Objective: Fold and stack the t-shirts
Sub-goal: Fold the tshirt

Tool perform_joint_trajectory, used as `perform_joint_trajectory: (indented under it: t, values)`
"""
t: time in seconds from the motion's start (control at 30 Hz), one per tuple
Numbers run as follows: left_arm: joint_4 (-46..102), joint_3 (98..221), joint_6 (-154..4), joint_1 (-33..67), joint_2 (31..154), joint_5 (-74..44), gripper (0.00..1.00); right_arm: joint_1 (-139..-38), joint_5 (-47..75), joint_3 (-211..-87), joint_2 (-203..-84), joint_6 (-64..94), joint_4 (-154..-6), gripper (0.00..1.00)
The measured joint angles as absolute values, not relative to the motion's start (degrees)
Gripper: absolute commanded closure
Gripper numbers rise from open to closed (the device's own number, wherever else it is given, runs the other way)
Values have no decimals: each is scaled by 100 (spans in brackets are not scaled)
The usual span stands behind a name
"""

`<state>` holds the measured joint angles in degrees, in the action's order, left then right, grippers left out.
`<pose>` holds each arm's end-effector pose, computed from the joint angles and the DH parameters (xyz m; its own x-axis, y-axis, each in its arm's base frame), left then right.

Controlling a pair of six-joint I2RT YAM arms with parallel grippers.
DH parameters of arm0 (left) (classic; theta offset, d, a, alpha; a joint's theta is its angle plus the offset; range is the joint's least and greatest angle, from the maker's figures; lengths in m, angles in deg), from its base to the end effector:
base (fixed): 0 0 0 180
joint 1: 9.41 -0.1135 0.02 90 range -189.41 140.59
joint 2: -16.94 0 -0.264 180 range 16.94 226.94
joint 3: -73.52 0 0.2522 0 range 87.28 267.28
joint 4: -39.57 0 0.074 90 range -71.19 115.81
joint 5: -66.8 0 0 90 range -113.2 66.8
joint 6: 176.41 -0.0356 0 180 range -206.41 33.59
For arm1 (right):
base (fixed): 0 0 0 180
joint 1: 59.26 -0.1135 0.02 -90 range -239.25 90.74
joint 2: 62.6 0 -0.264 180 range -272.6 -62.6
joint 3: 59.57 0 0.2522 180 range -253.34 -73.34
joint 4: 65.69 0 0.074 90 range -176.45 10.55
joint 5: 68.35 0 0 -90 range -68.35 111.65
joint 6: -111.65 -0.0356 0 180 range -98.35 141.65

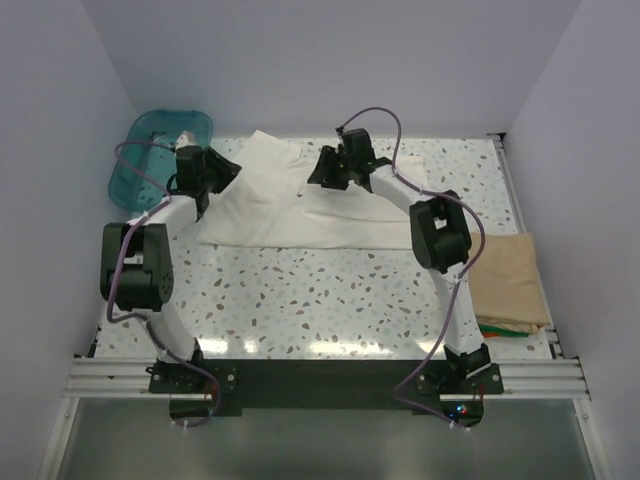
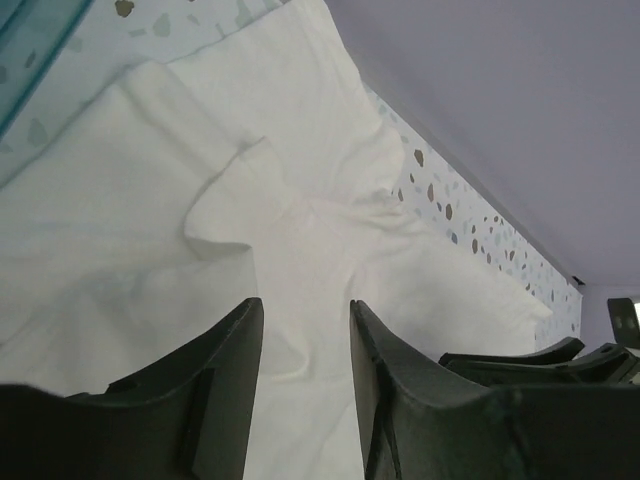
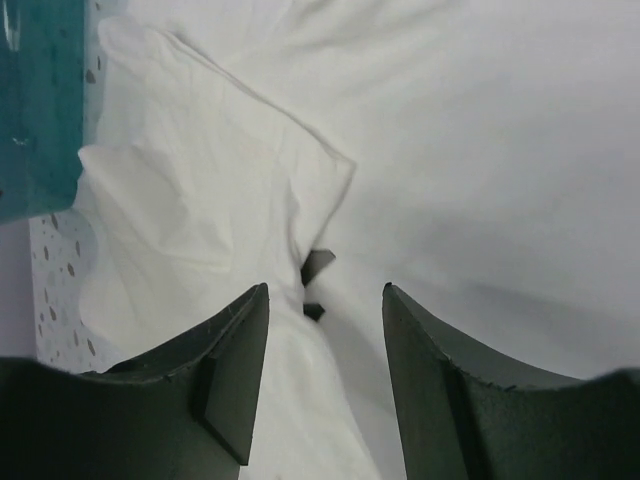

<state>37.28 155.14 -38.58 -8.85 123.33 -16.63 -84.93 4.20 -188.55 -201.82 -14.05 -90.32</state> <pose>0.4208 -0.0082 0.2114 -0.3881 -0.7325 -0.5593 -0.2622 0.6695 -0.6950 0.4971 0.2508 0.1794 -0.7890 0.2384 -0.5662 -0.2150 0.7562 0.6180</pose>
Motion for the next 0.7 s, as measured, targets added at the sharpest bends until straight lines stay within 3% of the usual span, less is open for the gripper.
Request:
perform_joint_trajectory:
  t: [0.17,0.3,0.37,0.7]
  values:
    - [3791,14301,-3587,-835,11111,-1939,69,-8449,765,-17033,-18586,-1152,-9229,48]
    - [3756,13700,-3440,-761,10858,-2083,85,-8484,1078,-15857,-17397,-988,-9240,49]
    - [3677,13470,-3392,-746,10882,-2181,87,-8501,1200,-15479,-17067,-920,-9238,51]
    - [3196,13258,-3239,-746,10941,-2859,93,-8532,1618,-14904,-17120,-673,-9576,55]
